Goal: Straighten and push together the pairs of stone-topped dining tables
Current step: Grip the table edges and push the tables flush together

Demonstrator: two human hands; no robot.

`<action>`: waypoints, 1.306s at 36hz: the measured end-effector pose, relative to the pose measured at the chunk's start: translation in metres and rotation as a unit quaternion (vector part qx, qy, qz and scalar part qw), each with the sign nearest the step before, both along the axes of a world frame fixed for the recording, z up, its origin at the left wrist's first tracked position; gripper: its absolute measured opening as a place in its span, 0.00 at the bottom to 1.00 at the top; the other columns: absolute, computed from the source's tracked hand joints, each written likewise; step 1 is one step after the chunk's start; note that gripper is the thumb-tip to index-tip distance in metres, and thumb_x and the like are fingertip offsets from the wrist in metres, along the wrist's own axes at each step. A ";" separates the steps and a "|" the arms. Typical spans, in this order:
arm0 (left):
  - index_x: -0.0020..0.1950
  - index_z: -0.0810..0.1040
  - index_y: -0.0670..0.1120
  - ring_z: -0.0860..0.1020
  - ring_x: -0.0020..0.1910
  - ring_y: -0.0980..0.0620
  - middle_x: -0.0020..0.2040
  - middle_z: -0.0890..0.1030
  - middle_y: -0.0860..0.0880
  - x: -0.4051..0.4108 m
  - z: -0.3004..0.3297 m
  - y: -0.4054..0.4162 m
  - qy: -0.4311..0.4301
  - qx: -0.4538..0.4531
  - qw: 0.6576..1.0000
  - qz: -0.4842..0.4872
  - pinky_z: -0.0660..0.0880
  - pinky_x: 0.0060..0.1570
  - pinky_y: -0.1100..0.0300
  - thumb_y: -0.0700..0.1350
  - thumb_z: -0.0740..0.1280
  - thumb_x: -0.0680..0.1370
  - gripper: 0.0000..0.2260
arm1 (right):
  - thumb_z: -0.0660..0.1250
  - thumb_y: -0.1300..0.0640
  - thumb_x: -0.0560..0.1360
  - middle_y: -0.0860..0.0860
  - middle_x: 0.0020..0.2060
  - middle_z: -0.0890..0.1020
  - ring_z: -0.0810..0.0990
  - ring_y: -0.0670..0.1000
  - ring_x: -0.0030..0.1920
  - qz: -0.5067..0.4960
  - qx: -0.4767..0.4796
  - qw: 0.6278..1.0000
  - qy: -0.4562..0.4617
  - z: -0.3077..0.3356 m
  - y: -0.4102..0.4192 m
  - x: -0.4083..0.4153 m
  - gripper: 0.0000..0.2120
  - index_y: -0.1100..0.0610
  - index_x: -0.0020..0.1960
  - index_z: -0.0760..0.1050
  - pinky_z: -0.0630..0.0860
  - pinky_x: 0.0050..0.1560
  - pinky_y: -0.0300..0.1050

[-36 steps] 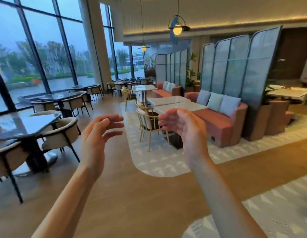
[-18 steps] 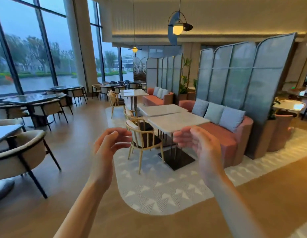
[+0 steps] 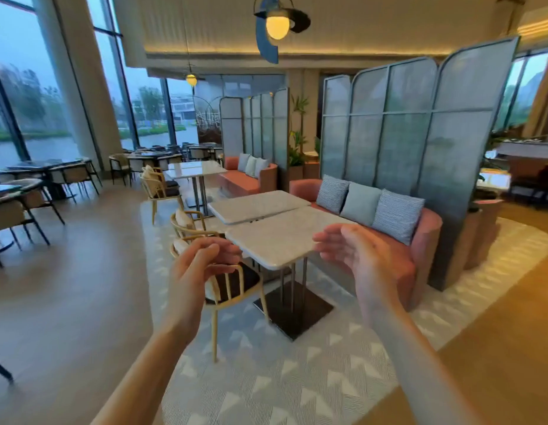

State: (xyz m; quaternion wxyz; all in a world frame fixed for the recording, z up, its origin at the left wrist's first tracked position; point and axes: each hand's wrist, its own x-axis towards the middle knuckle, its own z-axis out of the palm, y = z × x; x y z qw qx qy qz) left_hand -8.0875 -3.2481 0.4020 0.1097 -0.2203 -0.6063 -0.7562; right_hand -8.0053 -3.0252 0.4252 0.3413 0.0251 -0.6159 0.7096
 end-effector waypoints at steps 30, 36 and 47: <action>0.50 0.81 0.42 0.83 0.42 0.45 0.47 0.84 0.41 -0.644 -0.201 0.302 -0.320 -0.039 0.945 0.064 0.79 0.42 0.54 0.41 0.62 0.81 0.08 | 0.62 0.59 0.81 0.62 0.44 0.86 0.83 0.59 0.43 0.041 0.027 0.943 -0.329 -0.170 0.286 -0.654 0.11 0.63 0.48 0.81 0.77 0.48 0.53; 0.54 0.81 0.43 0.81 0.51 0.44 0.53 0.83 0.43 -0.715 -0.264 0.320 -0.395 -0.106 0.909 0.075 0.78 0.52 0.48 0.44 0.62 0.81 0.09 | 0.64 0.57 0.80 0.61 0.43 0.86 0.83 0.56 0.41 0.064 0.038 0.907 -0.414 -0.235 0.315 -0.744 0.10 0.61 0.46 0.80 0.78 0.44 0.48; 0.75 0.70 0.43 0.63 0.77 0.46 0.78 0.66 0.44 -0.779 -0.398 0.364 -0.386 -0.372 0.837 0.109 0.56 0.76 0.51 0.48 0.61 0.83 0.21 | 0.61 0.49 0.79 0.50 0.56 0.76 0.73 0.53 0.61 0.183 0.499 0.723 -0.442 -0.412 0.344 -0.869 0.13 0.54 0.58 0.76 0.69 0.59 0.44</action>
